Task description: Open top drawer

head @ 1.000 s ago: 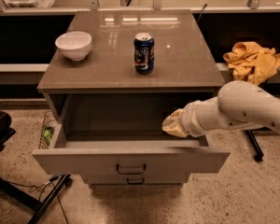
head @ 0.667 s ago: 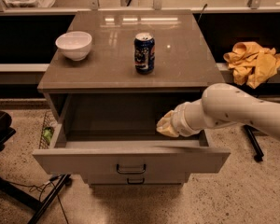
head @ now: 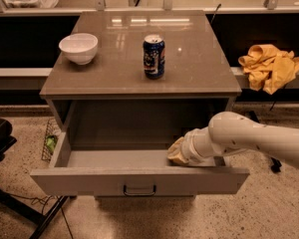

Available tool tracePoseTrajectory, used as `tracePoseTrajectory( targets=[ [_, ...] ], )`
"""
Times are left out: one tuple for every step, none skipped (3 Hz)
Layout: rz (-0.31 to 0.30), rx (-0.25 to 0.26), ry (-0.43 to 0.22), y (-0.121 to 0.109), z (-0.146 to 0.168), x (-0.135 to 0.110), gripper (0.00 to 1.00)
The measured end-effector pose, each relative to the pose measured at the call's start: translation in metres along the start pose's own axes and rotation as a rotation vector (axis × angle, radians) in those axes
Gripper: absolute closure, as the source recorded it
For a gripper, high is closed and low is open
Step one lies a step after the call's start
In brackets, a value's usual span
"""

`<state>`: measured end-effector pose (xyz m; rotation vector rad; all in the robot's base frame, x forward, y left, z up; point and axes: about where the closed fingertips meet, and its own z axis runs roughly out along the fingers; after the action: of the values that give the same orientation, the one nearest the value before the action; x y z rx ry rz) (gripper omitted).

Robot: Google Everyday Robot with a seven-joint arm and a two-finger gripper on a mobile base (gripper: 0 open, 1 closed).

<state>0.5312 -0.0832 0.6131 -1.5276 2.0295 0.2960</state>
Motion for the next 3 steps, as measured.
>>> tracePoseTrajectory(
  targets=[
    [0.0, 0.0, 0.0, 0.0, 0.0, 0.0, 1.0],
    [0.032, -0.022, 0.054, 0.033, -0.03, 0.031, 1.0],
    [0.041, -0.028, 0.069, 0.039, -0.037, 0.038, 1.0]
  ],
)
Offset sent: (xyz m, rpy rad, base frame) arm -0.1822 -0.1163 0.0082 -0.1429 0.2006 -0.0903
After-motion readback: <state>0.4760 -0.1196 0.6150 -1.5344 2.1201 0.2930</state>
